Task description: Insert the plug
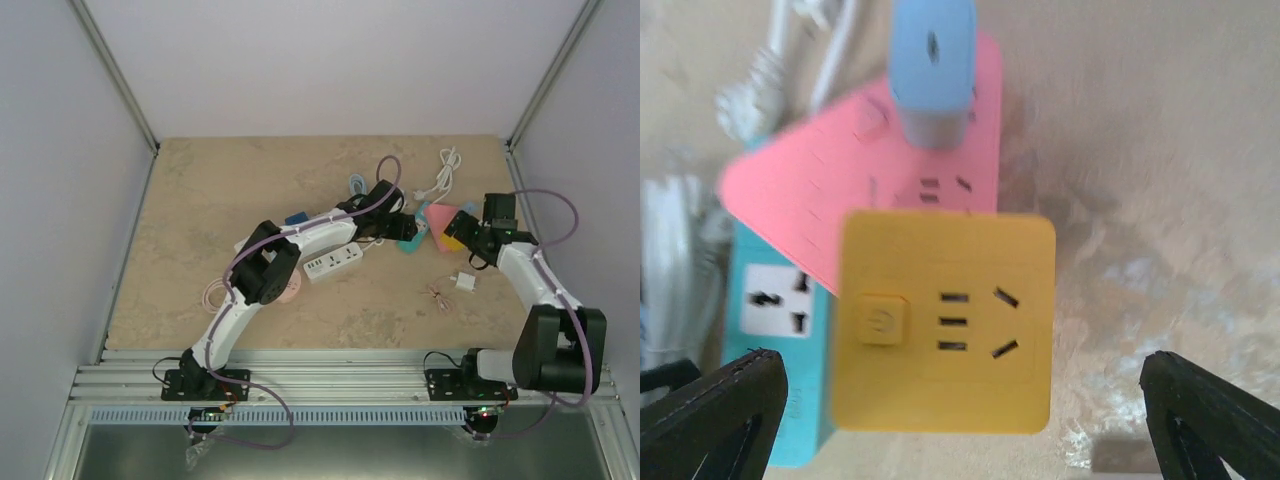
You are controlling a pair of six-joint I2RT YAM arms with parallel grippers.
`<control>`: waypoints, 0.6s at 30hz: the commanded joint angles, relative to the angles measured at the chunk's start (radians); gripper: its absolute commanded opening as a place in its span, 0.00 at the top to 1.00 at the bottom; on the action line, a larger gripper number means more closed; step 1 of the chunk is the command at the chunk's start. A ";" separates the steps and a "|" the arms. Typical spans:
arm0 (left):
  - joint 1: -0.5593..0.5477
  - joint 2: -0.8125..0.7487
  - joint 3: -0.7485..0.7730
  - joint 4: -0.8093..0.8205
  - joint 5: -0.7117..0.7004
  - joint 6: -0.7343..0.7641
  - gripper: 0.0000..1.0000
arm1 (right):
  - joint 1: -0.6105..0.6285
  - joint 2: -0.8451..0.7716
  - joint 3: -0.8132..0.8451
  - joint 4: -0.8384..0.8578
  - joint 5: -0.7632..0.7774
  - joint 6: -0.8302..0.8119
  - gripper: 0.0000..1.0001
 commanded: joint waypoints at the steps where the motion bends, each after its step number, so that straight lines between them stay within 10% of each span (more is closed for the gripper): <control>1: 0.002 -0.130 0.019 -0.071 -0.115 0.069 0.20 | -0.022 -0.106 0.104 -0.084 0.078 -0.064 0.02; 18: 0.040 -0.748 -0.587 0.009 -0.323 0.023 0.01 | -0.023 -0.461 -0.092 -0.204 0.117 -0.038 0.09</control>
